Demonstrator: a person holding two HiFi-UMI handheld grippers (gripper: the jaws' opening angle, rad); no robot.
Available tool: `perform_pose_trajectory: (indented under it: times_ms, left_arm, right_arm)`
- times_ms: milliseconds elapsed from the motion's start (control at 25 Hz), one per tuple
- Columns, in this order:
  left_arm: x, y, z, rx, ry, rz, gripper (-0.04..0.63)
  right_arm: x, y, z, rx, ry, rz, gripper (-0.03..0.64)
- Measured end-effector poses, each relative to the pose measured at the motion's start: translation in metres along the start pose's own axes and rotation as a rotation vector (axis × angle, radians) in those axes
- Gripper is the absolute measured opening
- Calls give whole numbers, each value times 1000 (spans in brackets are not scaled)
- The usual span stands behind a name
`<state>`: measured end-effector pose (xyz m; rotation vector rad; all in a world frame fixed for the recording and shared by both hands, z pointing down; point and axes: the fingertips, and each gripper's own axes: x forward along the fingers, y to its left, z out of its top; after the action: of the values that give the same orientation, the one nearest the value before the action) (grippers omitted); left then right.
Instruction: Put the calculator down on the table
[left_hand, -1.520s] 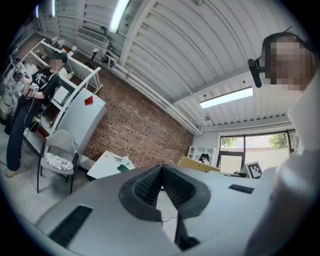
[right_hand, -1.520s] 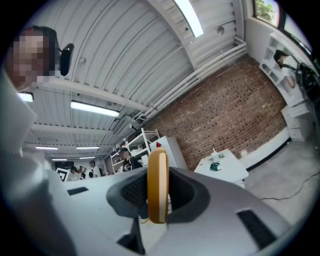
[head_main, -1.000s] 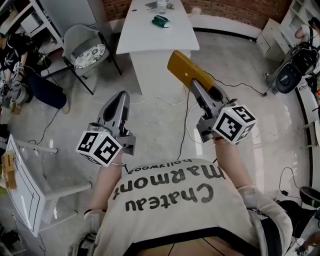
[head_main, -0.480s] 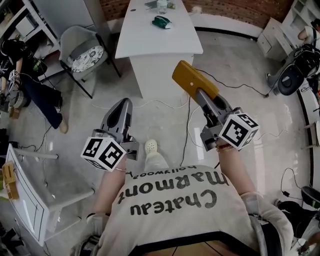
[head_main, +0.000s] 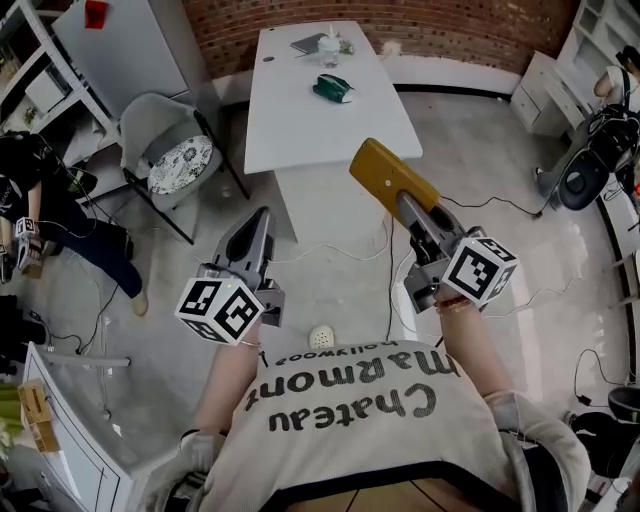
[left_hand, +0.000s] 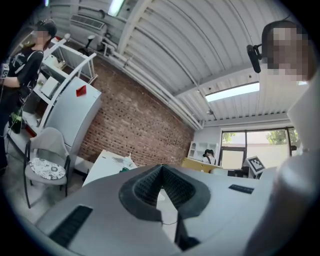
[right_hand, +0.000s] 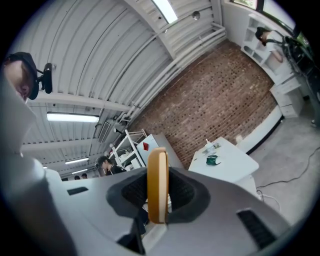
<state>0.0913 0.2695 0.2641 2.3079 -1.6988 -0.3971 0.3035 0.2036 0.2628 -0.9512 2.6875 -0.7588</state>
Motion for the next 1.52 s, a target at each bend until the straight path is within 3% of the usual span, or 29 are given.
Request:
perform_pose_trajectory:
  times_ms: [120,320,560,720,1040,1320,1520]
  left_arm:
    - [10,27,24,-35,-28,-16,2]
    - [27,67,66,-32,-64,-44,2]
    - [52,116,84,-14,-63,-21,2]
    - [65,134,77,-1,-53,-25,0]
    - [76,159,38,-54,22,0,0]
    - [85,183,18,34,97,51,0]
    - [110,199,17,-24,62,60,0]
  right_arm:
    - [34,7,11,-13,-5,-1,87]
    - [88,25,27,-61,-44,27,87]
    - [141,19,29,-60,-50,17,87]
    - [156,6,21,-63,-38,-15,87]
    - [169,-26,-12,-29,43,-85,87]
    - [189,-52,-17,22,47,-83,87]
    - [209,-70,-16,29,64,-70,87]
